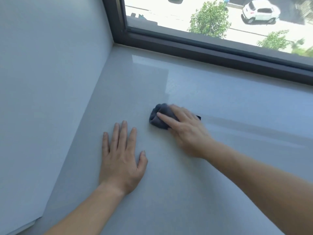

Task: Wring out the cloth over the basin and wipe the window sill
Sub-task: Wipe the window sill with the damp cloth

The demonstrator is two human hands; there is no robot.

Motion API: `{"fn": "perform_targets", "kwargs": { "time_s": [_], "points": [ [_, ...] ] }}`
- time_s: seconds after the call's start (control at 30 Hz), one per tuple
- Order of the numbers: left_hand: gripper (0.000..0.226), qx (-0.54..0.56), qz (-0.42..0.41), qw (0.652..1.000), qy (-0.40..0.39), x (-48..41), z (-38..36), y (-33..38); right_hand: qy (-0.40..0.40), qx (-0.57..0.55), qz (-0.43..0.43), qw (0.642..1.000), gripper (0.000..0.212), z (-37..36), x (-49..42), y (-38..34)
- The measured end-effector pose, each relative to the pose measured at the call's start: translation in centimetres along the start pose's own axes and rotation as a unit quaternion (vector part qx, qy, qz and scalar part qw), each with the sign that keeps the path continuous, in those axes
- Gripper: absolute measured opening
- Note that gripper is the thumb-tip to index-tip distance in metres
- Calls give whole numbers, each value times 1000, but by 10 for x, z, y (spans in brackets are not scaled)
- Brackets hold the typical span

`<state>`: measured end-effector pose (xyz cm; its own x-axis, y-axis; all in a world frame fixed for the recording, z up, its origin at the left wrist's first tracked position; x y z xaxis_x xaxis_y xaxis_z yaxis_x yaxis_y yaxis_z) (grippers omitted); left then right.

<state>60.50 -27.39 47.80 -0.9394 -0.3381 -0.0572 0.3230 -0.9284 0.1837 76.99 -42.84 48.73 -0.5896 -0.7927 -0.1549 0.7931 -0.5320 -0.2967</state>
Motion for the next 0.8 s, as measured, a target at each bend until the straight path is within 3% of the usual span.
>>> {"fn": "perform_targets", "kwargs": {
  "time_s": [0.1, 0.17, 0.2, 0.3, 0.37, 0.43, 0.53, 0.6, 0.73, 0.8],
  "points": [
    [74, -5, -1, 1000, -5, -2, 0, 1, 87, 2, -241, 967, 52, 19, -26, 74],
    [74, -4, 2, 1000, -4, -2, -1, 1, 115, 1, -308, 944, 53, 18, -23, 67],
    [74, -6, 2, 1000, -5, -2, -1, 2, 101, 6, -287, 953, 56, 13, -16, 47],
    [74, -12, 5, 1000, -9, -1, 1, 2, 39, -16, -113, 993, 62, -3, 20, -25],
    [74, -17, 6, 1000, -14, -1, 1, 2, -1, -26, -36, 999, 58, -4, 33, -34],
    [75, -20, 7, 1000, -11, -1, 1, 2, 16, -4, -49, 999, 54, 2, 17, -4],
    [75, -19, 7, 1000, -7, -1, 1, 2, 76, -1, -223, 972, 54, 12, -9, 51],
    [75, -18, 8, 1000, -9, -2, -1, 3, 96, -3, -280, 955, 56, 9, -4, 41],
    [75, -14, 12, 1000, -11, 0, -2, 2, 42, -9, -120, 992, 62, -9, 35, -41],
    [75, -13, 11, 1000, -15, 1, -2, 3, 14, -8, -58, 998, 57, -8, 40, -36]
  ]
}}
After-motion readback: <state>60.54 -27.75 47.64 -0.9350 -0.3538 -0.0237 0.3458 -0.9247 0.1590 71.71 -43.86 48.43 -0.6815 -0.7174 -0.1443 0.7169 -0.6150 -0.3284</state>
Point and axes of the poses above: each hand's wrist, its own x-axis away from the middle knuckle, its own z-axis out of the back of the hand, y = z × x, the point moved 4 cm from there along -x, towards the middle knuckle, and after that the axes turned 6 degrees about y, right-handed, at the moved point
